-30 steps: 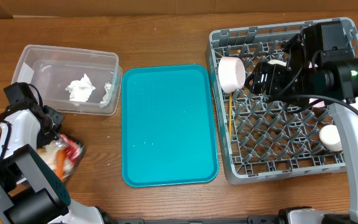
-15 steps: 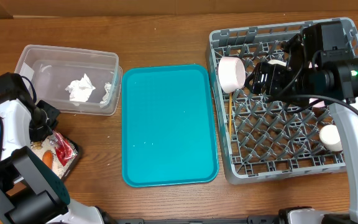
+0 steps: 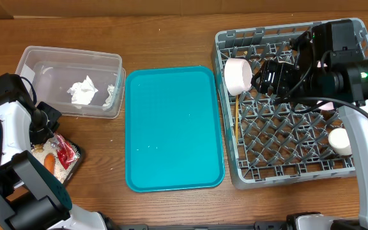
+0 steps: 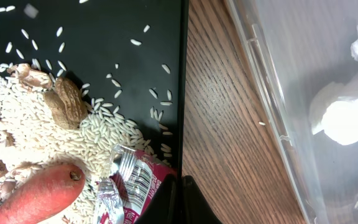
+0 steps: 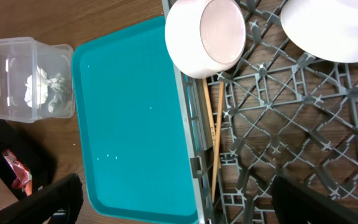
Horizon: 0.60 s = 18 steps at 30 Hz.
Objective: Sort waste into correct bins and load items into the dishwasher
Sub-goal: 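Lift the red wrapper with the left gripper and drop it into the clear bin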
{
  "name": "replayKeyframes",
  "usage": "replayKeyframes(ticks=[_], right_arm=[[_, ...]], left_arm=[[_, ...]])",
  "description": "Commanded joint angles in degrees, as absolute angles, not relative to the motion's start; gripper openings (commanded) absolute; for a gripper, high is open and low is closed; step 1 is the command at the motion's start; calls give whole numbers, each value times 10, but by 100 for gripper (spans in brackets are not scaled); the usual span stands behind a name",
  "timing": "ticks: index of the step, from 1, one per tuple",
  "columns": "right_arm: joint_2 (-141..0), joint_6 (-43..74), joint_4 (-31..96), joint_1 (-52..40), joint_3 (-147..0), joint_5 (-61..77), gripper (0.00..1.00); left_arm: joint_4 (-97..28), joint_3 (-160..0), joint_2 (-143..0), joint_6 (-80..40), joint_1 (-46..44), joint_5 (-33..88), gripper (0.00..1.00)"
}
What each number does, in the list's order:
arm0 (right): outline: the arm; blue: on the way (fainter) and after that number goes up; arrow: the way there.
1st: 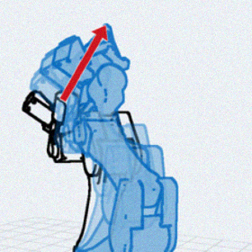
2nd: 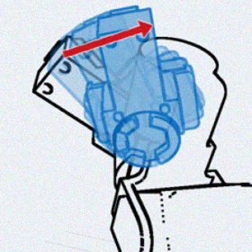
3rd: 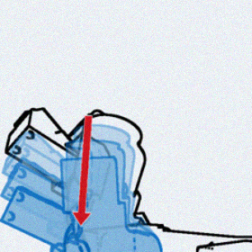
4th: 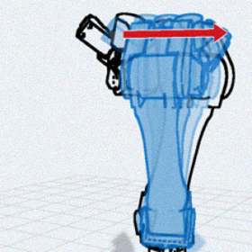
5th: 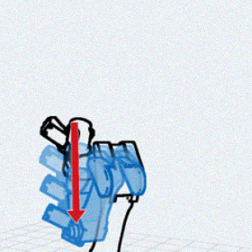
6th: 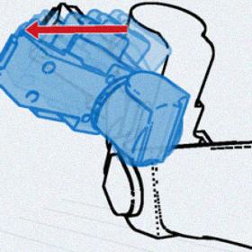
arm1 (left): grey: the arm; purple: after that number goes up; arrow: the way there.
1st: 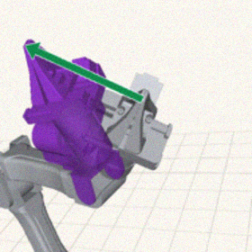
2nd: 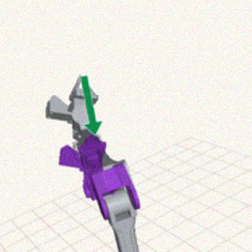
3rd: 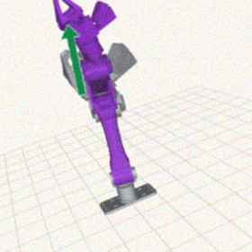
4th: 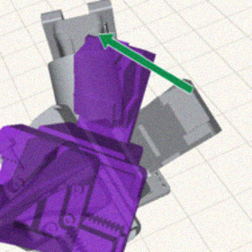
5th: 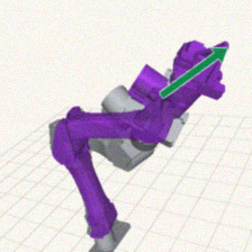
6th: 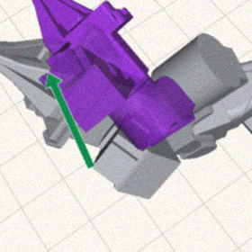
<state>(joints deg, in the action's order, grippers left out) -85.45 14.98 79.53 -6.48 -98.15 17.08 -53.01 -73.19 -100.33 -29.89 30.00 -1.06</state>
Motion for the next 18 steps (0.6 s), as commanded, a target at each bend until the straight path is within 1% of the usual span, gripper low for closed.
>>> replayKeyframes(ticks=[1, 2, 3, 4, 12, 18], right_arm=[[-850, 150, 796, -67, -986, 166, 100], [-850, 150, 797, -67, -986, 166, 100], [-850, 149, 798, -67, -986, 166, 100], [-850, 149, 799, -67, -986, 166, 100], [-850, 150, 799, -67, -986, 166, 100], [-850, 150, 797, -67, -986, 166, 100]], left_arm=[[-531, -747, -1004, -293, 300, -4, 8], [-530, -747, -1004, -293, 300, -4, 16], [-529, -747, -1004, -293, 300, -4, 18], [-529, -747, -1004, -293, 300, -4, 4], [-530, -751, -1004, -274, 300, 4, 4], [-600, -835, -992, -237, 298, 72, 4]])
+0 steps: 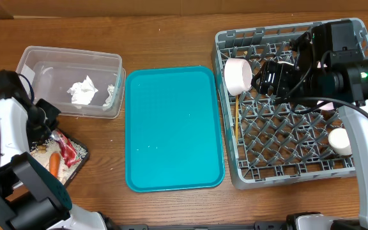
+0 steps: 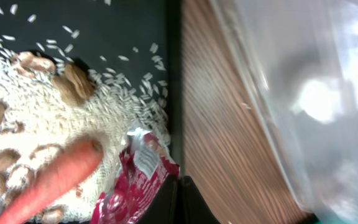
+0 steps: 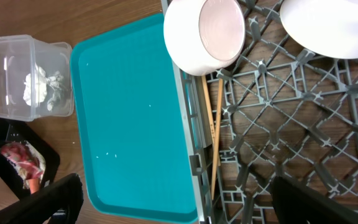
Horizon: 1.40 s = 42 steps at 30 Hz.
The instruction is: Sort waste into correct bins and load items into the dishwasher
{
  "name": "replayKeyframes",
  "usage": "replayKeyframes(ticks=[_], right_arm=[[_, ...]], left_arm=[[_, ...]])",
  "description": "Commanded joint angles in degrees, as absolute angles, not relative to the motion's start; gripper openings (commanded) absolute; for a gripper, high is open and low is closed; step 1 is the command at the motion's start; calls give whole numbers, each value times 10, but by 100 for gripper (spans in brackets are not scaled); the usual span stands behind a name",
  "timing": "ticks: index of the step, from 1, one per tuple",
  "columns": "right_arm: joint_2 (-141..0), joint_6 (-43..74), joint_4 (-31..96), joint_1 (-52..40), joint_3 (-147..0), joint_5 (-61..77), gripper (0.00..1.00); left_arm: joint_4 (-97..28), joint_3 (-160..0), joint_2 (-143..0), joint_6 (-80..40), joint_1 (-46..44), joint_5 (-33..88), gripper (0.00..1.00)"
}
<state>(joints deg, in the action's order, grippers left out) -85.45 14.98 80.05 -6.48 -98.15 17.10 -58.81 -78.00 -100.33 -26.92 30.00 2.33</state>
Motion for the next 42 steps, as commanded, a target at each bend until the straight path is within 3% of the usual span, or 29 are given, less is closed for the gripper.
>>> replayKeyframes(ticks=[1, 6, 16, 20, 21, 23, 25, 27, 33, 37, 42], right_arm=[[-850, 150, 796, -67, -986, 166, 100], [-850, 150, 795, -67, -986, 166, 100], [-850, 150, 795, -67, -986, 166, 100], [-850, 150, 801, -67, -986, 166, 100], [-850, 150, 803, -67, -986, 166, 100], [-850, 150, 808, -67, -986, 166, 100], [-850, 149, 812, -67, -986, 166, 100], [-850, 149, 813, -67, -986, 166, 100], [-850, 150, 807, -67, -986, 166, 100], [-850, 150, 798, -67, -986, 166, 100], [-850, 150, 797, -67, -986, 166, 100]], left_arm=[[-613, -855, -988, -235, 297, 77, 4], [-614, -937, -971, -262, 288, 142, 4], [-374, -946, -1006, -420, 253, 206, 4], [-360, -946, -1016, -391, 227, 205, 19], [-368, -946, -1016, -371, 224, 204, 27], [-388, -947, -1014, -320, 222, 201, 63], [-413, -948, -1010, -283, 223, 187, 89], [-439, -948, -1001, -262, 225, 161, 100], [-552, -948, -949, -169, 222, 143, 100], [-676, -948, -924, -169, 211, 89, 100], [-724, -909, -930, -167, 187, 51, 99]])
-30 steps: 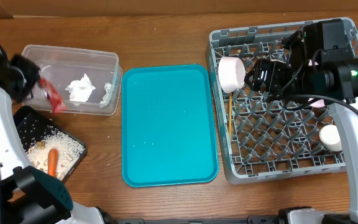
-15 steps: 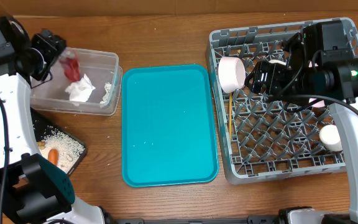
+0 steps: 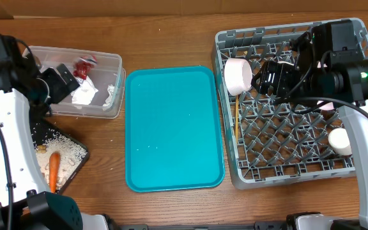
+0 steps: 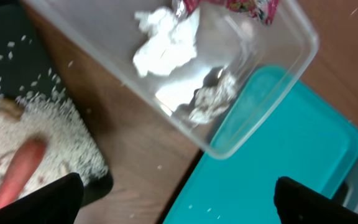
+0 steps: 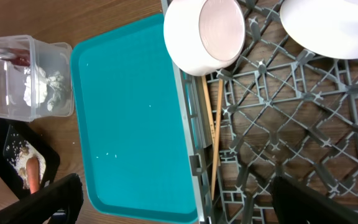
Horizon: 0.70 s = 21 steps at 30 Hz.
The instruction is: Sort waste into correct bins and load items into the dishwasher
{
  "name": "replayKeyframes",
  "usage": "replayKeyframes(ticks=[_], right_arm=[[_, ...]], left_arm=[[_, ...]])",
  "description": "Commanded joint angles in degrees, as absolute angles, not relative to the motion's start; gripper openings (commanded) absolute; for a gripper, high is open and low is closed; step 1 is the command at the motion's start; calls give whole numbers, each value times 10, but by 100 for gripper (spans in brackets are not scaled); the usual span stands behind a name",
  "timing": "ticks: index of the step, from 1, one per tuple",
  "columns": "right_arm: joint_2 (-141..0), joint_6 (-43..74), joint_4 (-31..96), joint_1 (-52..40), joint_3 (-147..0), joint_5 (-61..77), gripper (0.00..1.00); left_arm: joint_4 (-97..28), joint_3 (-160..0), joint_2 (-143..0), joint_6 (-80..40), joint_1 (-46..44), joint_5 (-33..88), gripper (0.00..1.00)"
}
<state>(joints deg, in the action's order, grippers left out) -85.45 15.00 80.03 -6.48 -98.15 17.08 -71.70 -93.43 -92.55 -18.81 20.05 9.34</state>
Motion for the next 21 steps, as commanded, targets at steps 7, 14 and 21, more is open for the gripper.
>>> replayKeyframes(ticks=[7, 14, 21], right_arm=[[-850, 150, 807, -67, -986, 166, 100], [-850, 149, 806, -67, -986, 166, 100], [-850, 149, 805, -67, -986, 166, 100]], left_arm=[[-632, -727, -930, -200, 186, 23, 4], [-507, -575, -930, -261, 191, -54, 4], [-406, -481, -930, -273, 192, -75, 4]])
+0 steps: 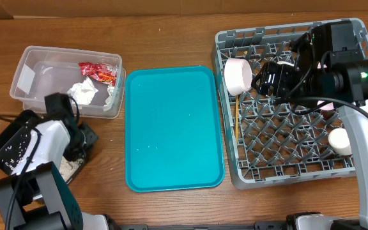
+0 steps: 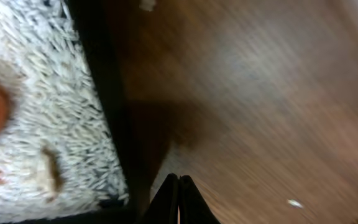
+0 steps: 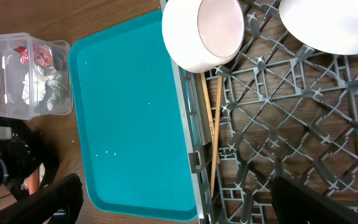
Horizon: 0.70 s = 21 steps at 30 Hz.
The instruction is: Sort waste into correct bins and load items into the dishwasher
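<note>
A red snack wrapper (image 1: 98, 71) lies in the clear plastic bin (image 1: 27, 61) beside crumpled white tissue (image 1: 82, 92). My left gripper (image 1: 83, 137) is low at the right rim of the black food tray (image 2: 107, 124), shut with nothing seen between its fingers (image 2: 178, 198). Rice (image 2: 48, 93) and a carrot end lie in that tray; the view is blurred. My right gripper (image 1: 268, 78) hangs open over the grey dish rack (image 1: 286, 172), by a white cup (image 3: 204, 34), a white bowl (image 3: 328, 25) and chopsticks (image 3: 215, 130).
A bare teal tray (image 1: 174, 128) lies between the bin and the rack. Another white cup (image 1: 339, 142) stands at the rack's right edge. My left arm covers most of the black tray from overhead. The bin and wrapper (image 3: 36, 53) also show in the right wrist view.
My left gripper was open above the clear bin with the red wrapper under it. Now it is down at the black tray's right rim, shut. The wrapper stays in the bin.
My left gripper was first shut on the red wrapper amid rice in the black tray, then had it raised off the rice. Later it was open over the clear bin, wrapper inside. Now it is back at the tray, shut. The right arm has stayed over the rack.
</note>
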{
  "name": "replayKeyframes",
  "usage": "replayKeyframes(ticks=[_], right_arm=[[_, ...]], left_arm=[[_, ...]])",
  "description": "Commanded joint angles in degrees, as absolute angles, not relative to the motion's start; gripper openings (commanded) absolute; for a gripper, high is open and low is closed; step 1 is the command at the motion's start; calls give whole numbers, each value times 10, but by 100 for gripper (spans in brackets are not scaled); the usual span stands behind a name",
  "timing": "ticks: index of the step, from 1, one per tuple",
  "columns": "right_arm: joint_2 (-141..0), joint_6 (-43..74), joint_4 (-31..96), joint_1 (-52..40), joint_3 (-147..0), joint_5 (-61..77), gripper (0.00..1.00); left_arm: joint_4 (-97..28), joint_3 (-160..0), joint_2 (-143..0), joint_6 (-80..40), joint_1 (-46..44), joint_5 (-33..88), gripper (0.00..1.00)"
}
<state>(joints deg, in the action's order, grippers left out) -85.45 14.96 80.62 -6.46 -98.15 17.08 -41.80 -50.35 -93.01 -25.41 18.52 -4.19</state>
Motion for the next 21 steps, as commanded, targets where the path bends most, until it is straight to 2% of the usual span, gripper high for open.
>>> replayKeyframes(ticks=[1, 7, 12, 21], right_arm=[[-850, 149, 805, -67, -986, 166, 100], [-850, 150, 799, -67, -986, 166, 100], [-850, 150, 801, -67, -986, 166, 100], [-850, 150, 798, -67, -986, 166, 100]], left_arm=[[-404, -477, -930, -279, 194, -84, 4], [-446, -528, -920, -237, 196, 10, 4], [-558, -613, -898, -245, 201, -25, 4], [-558, -609, -870, -293, 260, -66, 4]])
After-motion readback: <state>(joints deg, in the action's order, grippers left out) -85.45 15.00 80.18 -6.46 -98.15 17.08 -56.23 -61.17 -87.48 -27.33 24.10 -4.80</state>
